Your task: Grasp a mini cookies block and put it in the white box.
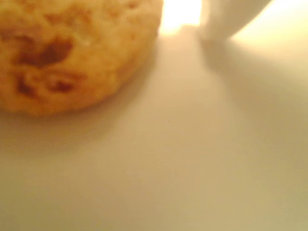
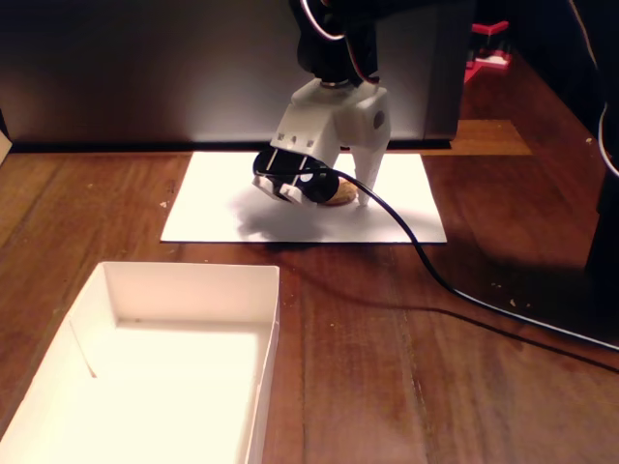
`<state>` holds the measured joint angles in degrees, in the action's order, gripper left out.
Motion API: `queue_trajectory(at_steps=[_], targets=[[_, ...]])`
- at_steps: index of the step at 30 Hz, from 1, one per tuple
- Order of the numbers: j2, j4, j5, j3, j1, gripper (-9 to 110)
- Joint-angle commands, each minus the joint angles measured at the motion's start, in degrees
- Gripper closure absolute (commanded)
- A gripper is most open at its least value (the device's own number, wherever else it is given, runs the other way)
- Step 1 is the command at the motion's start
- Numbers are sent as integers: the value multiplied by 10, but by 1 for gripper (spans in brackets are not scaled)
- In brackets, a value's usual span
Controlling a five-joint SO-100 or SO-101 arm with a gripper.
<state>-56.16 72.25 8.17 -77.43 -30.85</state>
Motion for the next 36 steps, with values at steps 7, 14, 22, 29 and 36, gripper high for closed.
queue_trajectory(at_steps=[7, 14, 22, 29, 36], targets=[[-14, -4, 4, 53, 2, 69], [-12, -10, 3, 54, -5, 79], [-8, -14, 2, 54, -7, 83], [-8, -18, 1, 54, -11, 82], [-26, -22, -11, 54, -16, 82]])
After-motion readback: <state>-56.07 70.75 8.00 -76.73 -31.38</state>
